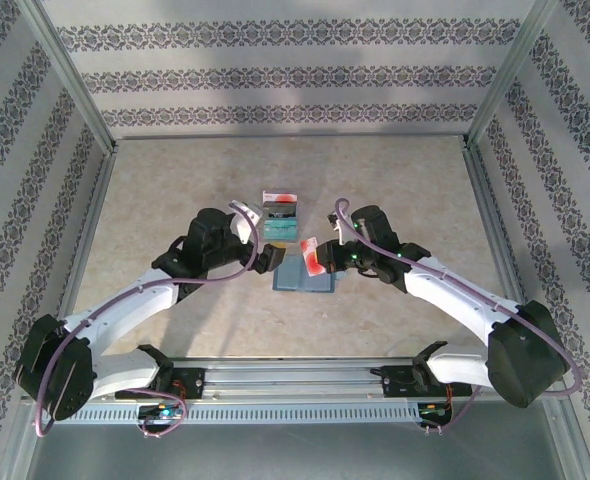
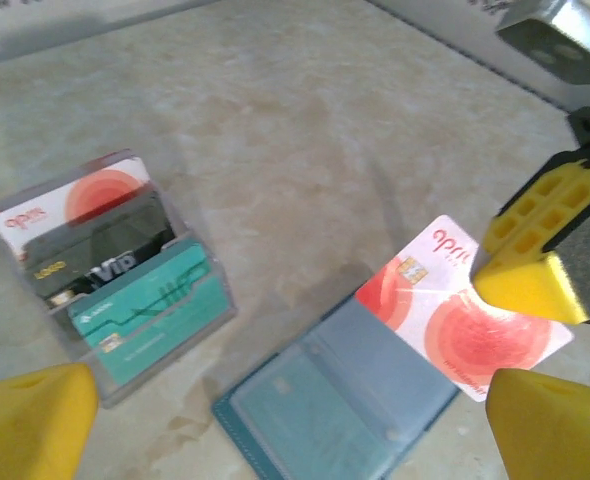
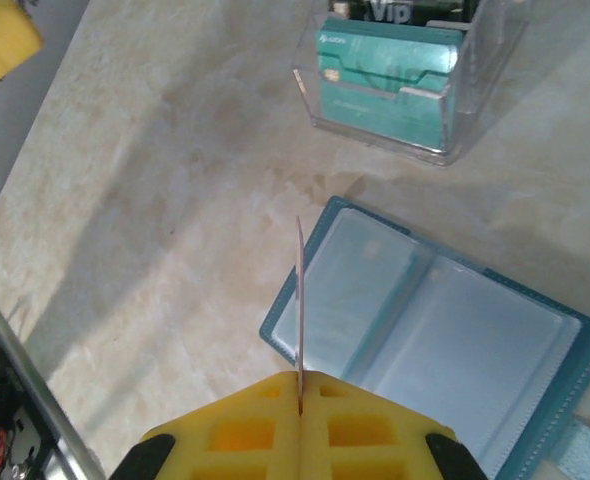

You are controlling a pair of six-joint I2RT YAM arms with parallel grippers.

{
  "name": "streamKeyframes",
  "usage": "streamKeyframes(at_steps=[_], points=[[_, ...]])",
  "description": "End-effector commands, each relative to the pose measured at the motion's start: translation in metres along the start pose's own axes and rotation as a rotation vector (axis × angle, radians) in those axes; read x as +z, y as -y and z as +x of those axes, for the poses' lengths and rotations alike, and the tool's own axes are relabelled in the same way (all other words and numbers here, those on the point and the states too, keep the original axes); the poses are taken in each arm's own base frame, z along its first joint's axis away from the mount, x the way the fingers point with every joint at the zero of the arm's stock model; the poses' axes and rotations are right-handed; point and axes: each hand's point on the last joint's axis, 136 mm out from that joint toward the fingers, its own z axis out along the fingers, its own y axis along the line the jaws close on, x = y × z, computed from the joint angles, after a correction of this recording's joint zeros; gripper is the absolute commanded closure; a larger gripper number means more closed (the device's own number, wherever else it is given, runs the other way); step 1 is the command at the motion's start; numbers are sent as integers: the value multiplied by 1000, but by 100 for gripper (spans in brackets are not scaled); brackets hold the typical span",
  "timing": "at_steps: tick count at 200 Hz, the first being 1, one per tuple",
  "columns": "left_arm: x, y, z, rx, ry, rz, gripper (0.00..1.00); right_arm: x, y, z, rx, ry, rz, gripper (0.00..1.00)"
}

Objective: Take the credit cards out of the card holder

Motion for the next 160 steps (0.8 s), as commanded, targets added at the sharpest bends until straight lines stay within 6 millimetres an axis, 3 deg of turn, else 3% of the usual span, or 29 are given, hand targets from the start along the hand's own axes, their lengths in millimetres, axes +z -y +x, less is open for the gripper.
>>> streamKeyframes(at_steps=[1,29,70,125,160], points=[[-1,23,-4,19,8,177,1,-2,-28,-7,-77,-10,-97,100],[1,38,-2,55,-21,276,8,-2,-44,-4,-124,-38,-170,100],[12,40,4,54,-37,319,14,-3,-57,-1,-163,-59,-237,100],[18,51,15,95,-55,414,17,-7,-64,2,-178,-57,-282,100],[16,62,14,92,-49,492,25,-11,-69,2,-192,-47,-305,100]])
